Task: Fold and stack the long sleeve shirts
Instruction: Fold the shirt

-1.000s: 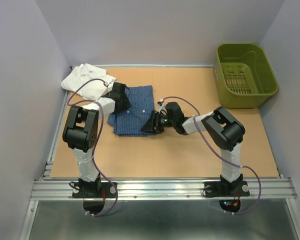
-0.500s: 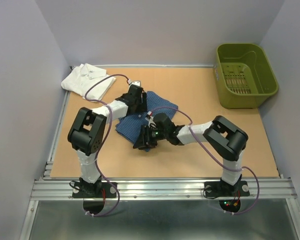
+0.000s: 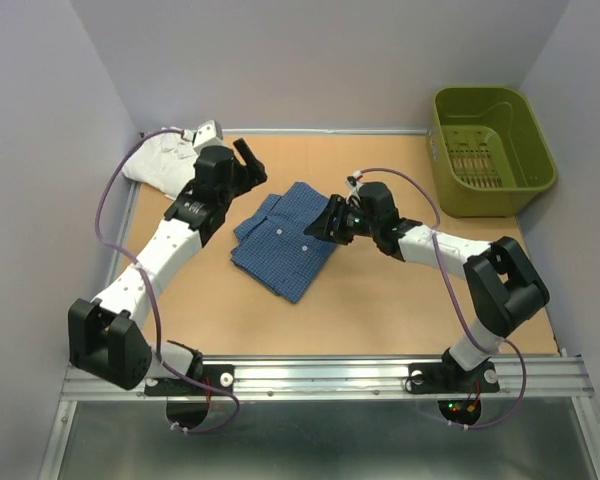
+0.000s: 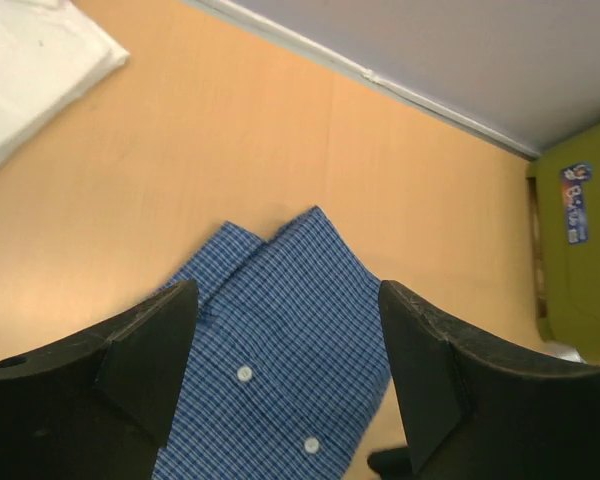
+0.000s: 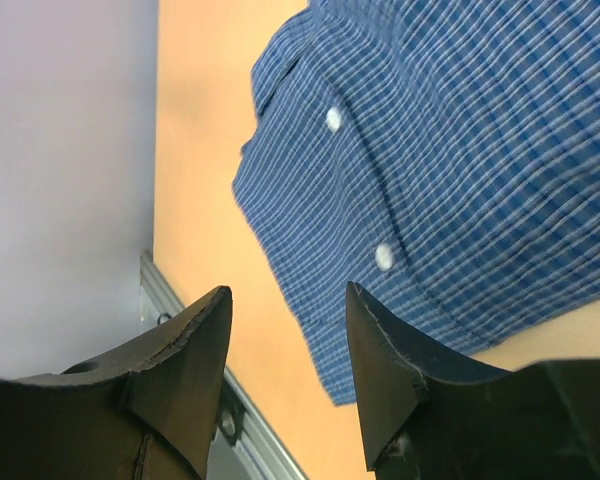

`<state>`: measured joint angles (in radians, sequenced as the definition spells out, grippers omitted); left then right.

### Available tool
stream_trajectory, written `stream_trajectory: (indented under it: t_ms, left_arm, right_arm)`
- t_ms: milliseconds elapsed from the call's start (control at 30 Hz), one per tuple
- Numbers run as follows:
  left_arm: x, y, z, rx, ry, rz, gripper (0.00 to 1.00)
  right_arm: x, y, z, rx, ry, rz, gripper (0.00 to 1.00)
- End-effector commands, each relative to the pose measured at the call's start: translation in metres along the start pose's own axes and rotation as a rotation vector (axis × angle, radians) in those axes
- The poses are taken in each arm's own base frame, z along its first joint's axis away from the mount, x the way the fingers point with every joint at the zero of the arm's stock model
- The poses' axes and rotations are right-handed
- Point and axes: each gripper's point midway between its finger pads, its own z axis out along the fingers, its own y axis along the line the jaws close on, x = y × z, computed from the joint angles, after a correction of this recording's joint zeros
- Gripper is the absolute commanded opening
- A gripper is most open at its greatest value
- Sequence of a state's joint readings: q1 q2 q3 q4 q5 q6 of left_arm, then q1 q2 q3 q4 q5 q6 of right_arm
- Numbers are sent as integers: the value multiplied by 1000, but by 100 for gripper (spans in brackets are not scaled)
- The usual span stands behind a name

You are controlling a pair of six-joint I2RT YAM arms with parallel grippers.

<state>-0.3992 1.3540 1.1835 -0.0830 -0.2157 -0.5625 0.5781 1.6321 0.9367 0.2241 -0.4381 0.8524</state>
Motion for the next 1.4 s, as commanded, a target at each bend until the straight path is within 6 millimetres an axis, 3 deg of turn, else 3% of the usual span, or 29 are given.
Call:
stream_trajectory:
  t_ms: [0, 33, 100, 200, 300, 333, 433, 533, 600, 633, 700, 767, 900, 1000, 1100, 1167, 1367]
  left_arm:
    - [67, 24, -14, -41, 166, -79, 78]
    - [90, 36, -15, -54, 209, -76, 76]
    - [116, 37, -18, -31, 254, -70, 72]
    - [144, 37, -13, -2, 302, -56, 70]
    - [171, 49, -7, -29, 364, -62, 69]
    - [178, 53, -5, -46, 379, -73, 69]
    - [203, 73, -2, -104, 425, -81, 68]
    - [226, 93, 0, -158, 497, -97, 68]
    - [237, 103, 2, -185, 528, -101, 68]
    - [239, 106, 2, -193, 535, -108, 68]
    - [240, 105, 4, -181, 544, -104, 68]
    - [241, 99, 4, -155, 559, -101, 68]
    - [231, 91, 6, -126, 542, -88, 68]
    - [229, 90, 7, -126, 540, -81, 68]
    - [230, 88, 7, -123, 550, -89, 68]
    - [231, 88, 8, -125, 552, -94, 67]
    - [235, 91, 8, -141, 568, -90, 68]
  right_arm:
    - [-28, 27, 14, -57, -19, -52, 55]
    - [-29, 24, 20, -54, -12, -45, 55]
    - [-33, 15, 35, -32, -11, -36, 55]
    - [-35, -9, 52, 27, -19, -19, 55]
    - [-36, -30, 62, 44, -27, -3, 54]
    - [-26, -43, 61, 55, -13, 39, 54]
    - [-33, -66, 54, 37, -60, 130, 54]
    - [-21, -106, 37, 76, -71, 194, 54]
    - [-22, -117, 29, 88, -82, 203, 54]
    - [-28, -125, 22, 96, -96, 215, 54]
    - [-34, -121, 12, 73, -105, 203, 54]
    - [-46, -104, 6, 31, -125, 165, 54]
    - [-78, -66, 6, -72, -171, 112, 54]
    - [-91, -68, 15, -69, -195, 94, 54]
    - [-94, -85, 22, -35, -216, 109, 54]
    - [-89, -113, 23, 12, -224, 148, 54]
    - [-107, -170, -9, 77, -329, 204, 54]
